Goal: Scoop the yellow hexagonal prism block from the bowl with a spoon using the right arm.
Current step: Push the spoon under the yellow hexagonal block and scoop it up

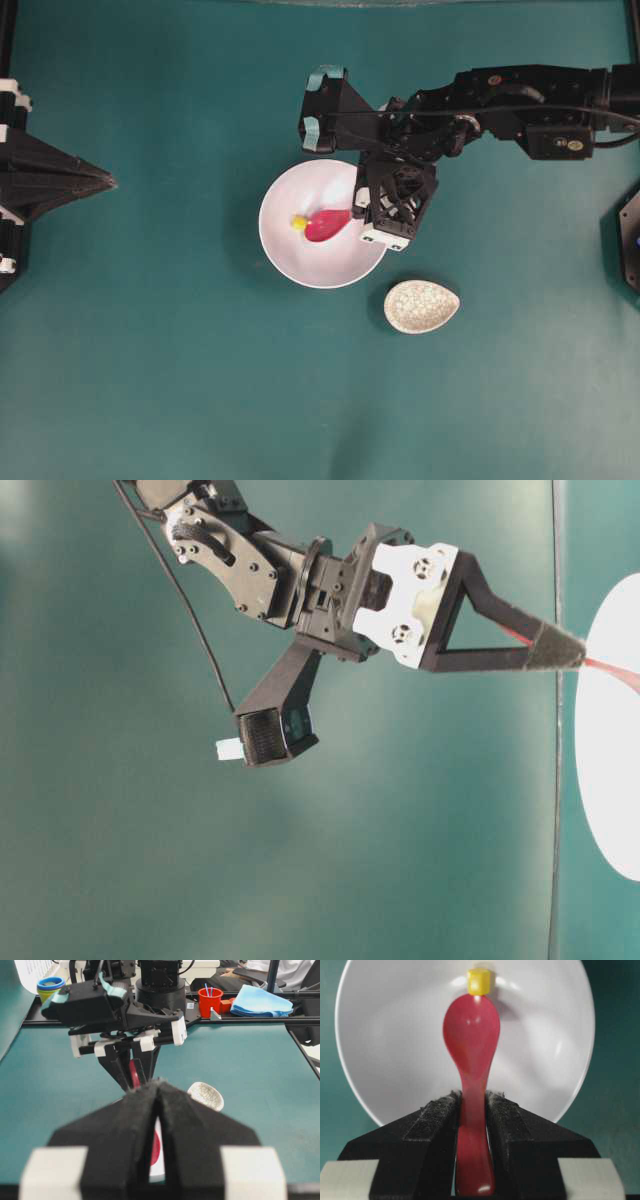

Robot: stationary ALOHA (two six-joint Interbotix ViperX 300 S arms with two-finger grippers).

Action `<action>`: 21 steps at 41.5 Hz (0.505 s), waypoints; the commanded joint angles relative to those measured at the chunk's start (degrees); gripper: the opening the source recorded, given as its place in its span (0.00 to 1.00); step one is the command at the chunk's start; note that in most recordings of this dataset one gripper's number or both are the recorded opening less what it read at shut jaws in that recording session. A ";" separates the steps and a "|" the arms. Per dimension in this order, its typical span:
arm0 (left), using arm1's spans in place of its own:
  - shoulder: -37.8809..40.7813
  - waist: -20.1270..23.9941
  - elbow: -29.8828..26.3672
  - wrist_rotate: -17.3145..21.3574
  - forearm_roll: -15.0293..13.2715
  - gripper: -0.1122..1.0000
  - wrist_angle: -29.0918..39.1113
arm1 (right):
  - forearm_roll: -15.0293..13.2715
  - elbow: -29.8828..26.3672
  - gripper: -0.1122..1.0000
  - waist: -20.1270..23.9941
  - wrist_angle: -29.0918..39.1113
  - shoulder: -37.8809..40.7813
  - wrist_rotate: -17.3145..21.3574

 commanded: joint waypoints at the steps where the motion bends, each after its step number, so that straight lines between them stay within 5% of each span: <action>1: 0.26 0.09 -1.41 0.09 0.18 0.11 -0.09 | 0.26 -1.49 0.32 0.18 -1.41 -0.88 -0.18; 21: 0.18 0.09 -1.41 0.00 0.18 0.11 0.00 | 0.26 -0.44 0.32 0.88 -7.56 -1.32 -0.26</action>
